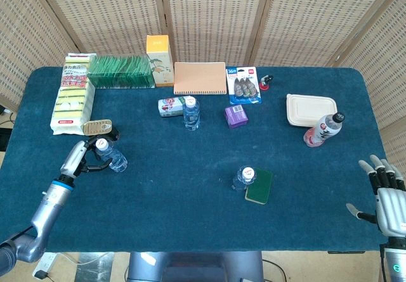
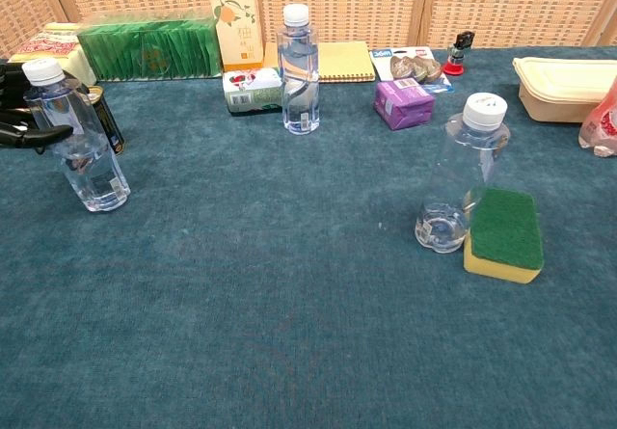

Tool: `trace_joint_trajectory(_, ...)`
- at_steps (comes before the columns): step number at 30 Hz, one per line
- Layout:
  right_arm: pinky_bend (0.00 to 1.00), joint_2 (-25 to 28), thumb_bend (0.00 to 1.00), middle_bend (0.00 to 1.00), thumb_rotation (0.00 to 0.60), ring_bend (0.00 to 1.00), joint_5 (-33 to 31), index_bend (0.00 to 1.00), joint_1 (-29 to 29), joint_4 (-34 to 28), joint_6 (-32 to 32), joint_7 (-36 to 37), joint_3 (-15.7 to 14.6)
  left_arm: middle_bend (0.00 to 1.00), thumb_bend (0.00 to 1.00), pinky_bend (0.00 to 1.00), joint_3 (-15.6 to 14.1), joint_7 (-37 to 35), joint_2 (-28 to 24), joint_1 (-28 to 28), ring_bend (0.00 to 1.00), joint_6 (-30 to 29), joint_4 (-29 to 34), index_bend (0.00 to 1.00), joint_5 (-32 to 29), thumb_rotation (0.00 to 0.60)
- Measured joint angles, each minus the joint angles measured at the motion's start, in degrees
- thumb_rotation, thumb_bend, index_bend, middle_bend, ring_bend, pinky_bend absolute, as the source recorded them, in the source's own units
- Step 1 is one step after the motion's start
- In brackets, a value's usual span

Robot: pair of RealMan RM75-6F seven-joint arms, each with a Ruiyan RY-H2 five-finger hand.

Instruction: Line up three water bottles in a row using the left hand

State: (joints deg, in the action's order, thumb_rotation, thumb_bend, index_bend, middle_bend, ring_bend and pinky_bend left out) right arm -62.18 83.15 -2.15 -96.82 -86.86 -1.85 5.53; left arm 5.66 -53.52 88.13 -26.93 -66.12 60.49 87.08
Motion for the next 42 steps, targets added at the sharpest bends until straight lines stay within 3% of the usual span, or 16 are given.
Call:
trace_joint_trajectory(10, 0.00, -0.4, 0.00, 0.04, 0.600, 0.00, -0.3, 0.13, -0.3, 0.3, 0.6, -0.4, 0.0, 0.51, 0.43, 0.57, -1.7, 0.0, -0.3, 0.8, 0.39, -5.1, 0.7, 0.55, 2.8, 0.600)
trace_joint_trajectory(20, 0.00, -0.6, 0.00, 0.04, 0.600, 0.00, -0.6, 0.13, -0.4, 0.4, 1.0, -0.8, 0.0, 0.51, 0.40, 0.57, -3.4, 8.1, -1.1, -1.3, 0.39, -9.8, 6.5, 0.55, 9.8, 0.600)
trace_joint_trajectory(29, 0.00, -0.7, 0.00, 0.04, 0.598, 0.00, -1.4, 0.13, -0.5, 0.5, 1.3, -1.0, 0.1, 0.51, 0.39, 0.57, -3.2, 19.2, -0.4, -6.8, 0.39, -5.9, 14.6, 0.55, 11.9, 0.600)
trace_joint_trajectory(42, 0.00, -0.4, 0.00, 0.04, 0.600, 0.00, -3.0, 0.13, -0.7, 1.2, 2.1, 0.1, 0.7, 0.51, 0.39, 0.57, 1.8, 30.2, 9.5, -15.5, 0.40, 3.2, 18.4, 0.55, 7.5, 0.600)
